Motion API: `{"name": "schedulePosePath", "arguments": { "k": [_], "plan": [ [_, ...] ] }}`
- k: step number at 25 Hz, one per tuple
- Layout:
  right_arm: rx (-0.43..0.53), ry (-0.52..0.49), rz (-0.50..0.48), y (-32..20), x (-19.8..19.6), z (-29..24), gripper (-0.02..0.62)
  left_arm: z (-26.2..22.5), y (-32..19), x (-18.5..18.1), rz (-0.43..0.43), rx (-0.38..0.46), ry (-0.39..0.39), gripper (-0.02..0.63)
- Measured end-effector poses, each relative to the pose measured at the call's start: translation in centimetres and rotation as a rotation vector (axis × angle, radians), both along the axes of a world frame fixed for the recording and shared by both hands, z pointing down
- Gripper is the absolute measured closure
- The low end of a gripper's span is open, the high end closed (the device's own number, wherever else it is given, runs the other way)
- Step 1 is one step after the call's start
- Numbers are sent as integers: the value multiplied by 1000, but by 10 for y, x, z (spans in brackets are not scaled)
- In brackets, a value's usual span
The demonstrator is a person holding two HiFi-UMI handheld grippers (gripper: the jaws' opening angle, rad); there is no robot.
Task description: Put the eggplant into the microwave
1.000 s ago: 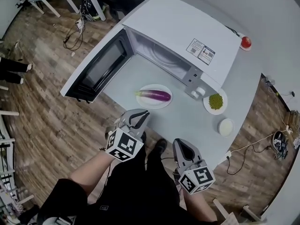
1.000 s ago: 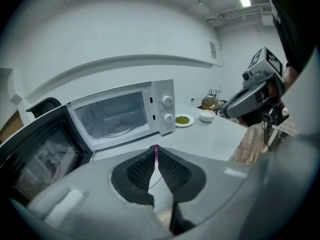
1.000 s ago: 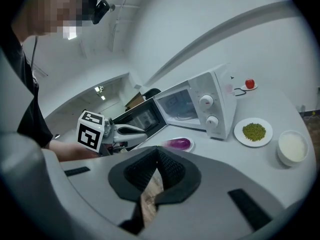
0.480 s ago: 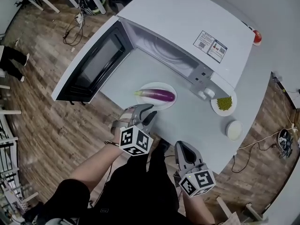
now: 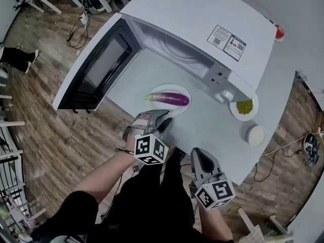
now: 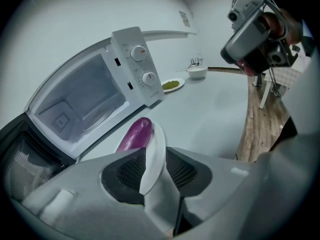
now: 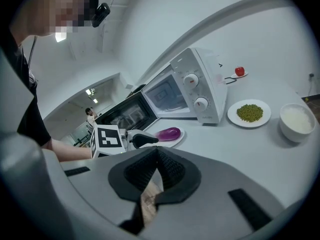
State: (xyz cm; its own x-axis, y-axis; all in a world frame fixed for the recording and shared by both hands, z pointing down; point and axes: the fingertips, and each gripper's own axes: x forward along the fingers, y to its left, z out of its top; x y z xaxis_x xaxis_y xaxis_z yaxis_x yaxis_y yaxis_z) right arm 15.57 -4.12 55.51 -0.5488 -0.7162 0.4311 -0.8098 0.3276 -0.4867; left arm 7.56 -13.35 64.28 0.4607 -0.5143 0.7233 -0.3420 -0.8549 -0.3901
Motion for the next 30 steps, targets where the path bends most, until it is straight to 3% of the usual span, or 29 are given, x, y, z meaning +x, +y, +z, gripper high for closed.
{"name": "schedulePosePath", "arguments": {
  "k": [17, 30],
  "plan": [
    [-8, 2, 5, 2, 4, 5, 580, 27, -4, -5, -10, 2, -76, 477],
    [-11, 0, 3, 5, 1, 5, 580, 25, -16, -6, 25, 91, -132, 480]
  ]
}}
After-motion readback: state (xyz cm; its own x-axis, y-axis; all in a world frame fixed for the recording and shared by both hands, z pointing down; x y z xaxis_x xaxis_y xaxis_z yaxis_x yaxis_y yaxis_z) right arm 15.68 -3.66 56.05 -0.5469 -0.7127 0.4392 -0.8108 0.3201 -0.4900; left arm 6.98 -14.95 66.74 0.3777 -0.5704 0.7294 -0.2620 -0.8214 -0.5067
